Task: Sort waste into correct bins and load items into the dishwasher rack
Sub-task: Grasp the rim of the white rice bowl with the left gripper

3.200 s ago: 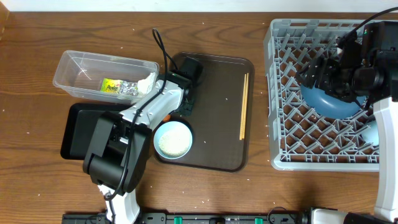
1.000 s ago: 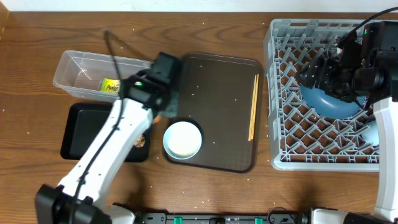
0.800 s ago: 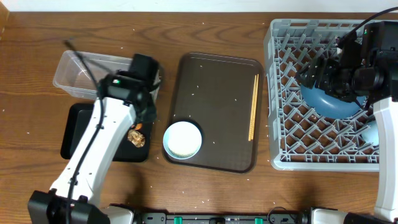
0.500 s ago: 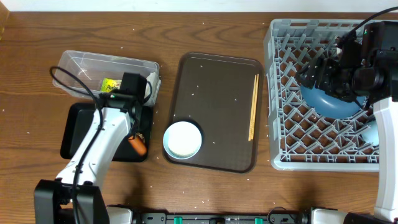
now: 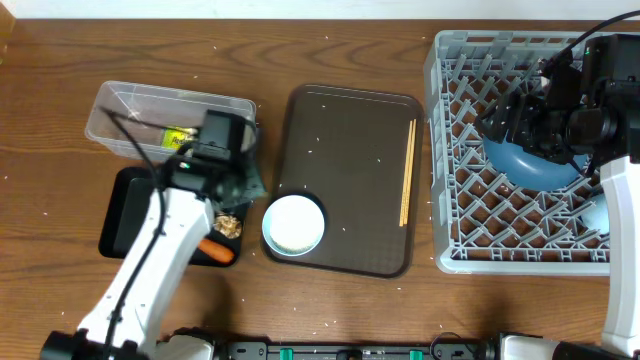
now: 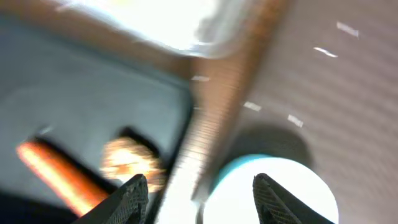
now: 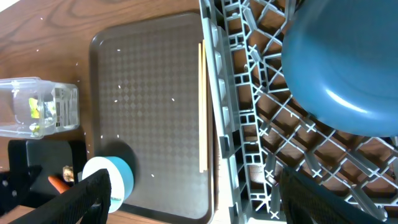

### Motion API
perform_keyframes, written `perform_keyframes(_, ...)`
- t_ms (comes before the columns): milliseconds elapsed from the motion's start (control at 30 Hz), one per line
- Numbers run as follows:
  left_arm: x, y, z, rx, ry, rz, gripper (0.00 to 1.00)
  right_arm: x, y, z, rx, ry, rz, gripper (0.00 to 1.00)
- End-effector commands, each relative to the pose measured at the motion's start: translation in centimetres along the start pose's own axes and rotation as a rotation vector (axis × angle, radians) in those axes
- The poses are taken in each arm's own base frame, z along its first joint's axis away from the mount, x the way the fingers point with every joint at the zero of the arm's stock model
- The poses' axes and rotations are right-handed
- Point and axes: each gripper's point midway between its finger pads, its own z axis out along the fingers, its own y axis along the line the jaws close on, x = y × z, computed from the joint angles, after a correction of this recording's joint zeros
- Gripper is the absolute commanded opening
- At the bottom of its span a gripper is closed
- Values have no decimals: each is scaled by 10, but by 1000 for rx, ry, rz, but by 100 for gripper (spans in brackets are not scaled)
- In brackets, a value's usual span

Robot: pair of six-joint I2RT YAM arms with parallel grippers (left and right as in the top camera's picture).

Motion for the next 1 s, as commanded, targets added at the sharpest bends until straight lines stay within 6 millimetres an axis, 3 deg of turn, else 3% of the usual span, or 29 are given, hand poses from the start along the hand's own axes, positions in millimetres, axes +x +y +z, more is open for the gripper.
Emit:
perform_keyframes(0, 21, -45, -2, 106, 38, 257, 56, 0, 2, 1, -9, 2, -16, 79)
perform_keyframes(133, 58, -75, 12, 107, 105, 412, 56, 0, 2, 1, -9, 2, -16, 79)
perform_keyframes(233, 79, -84, 28, 44, 138, 512, 55, 0, 2, 1, -9, 2, -16, 80)
perform_keyframes(333, 101, -97, 43, 40, 184, 621, 43, 0, 2, 1, -9, 2, -16, 80)
perform_keyframes(467, 124, -104, 62, 20, 242, 709, 41, 0, 2, 1, -9, 2, -16, 80)
perform_keyframes(600, 127, -98, 79, -39, 259, 726, 36, 0, 2, 1, -9, 3, -16, 80)
perform_keyframes(767, 130, -97, 94, -59, 271, 730, 14, 0, 2, 1, -9, 3, -16, 80)
perform_keyframes(833, 129, -98, 95, -57, 269, 730, 6, 0, 2, 1, -9, 3, -16, 80)
perform_keyframes(967, 125, -101, 84, -52, 261, 728, 6, 0, 2, 1, -9, 3, -16, 80)
